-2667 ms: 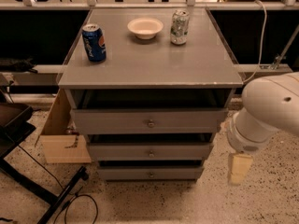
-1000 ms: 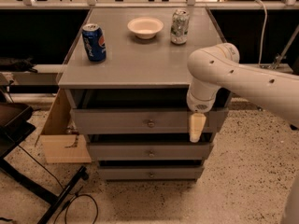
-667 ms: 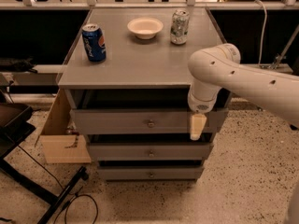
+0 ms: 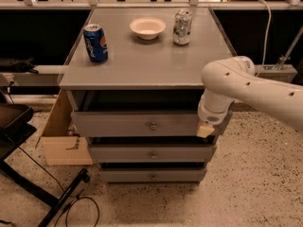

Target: Open top drawer

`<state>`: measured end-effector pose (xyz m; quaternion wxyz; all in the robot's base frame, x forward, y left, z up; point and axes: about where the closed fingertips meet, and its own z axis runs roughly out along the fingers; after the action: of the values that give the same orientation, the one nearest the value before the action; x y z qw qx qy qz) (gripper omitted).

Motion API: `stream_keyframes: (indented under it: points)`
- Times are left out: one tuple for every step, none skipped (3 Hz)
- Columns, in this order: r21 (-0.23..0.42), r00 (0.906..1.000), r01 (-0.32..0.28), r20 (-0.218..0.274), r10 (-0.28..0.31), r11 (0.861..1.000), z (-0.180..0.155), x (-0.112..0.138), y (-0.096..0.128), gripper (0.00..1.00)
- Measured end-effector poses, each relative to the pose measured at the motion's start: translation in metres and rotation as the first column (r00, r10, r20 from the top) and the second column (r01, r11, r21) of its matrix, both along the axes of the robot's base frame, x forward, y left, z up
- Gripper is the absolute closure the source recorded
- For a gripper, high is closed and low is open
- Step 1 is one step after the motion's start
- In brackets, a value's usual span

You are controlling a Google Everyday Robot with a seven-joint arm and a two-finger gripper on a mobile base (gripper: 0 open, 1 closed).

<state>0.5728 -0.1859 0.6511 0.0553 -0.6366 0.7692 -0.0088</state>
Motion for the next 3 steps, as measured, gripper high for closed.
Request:
stream_keyframes:
  points:
    - [0.0, 1.0, 0.0, 0.0, 0.0, 1.0, 0.0037, 0.0005, 0.0002, 0.85]
    - [-0.001, 1.0, 0.002, 0.003, -0.002, 1.0, 0.0104, 0.0008, -0.0003, 1.0]
    - [-0.001, 1.0, 0.001, 0.003, -0.001, 1.0, 0.0136, 0.0011, -0.0004, 1.0]
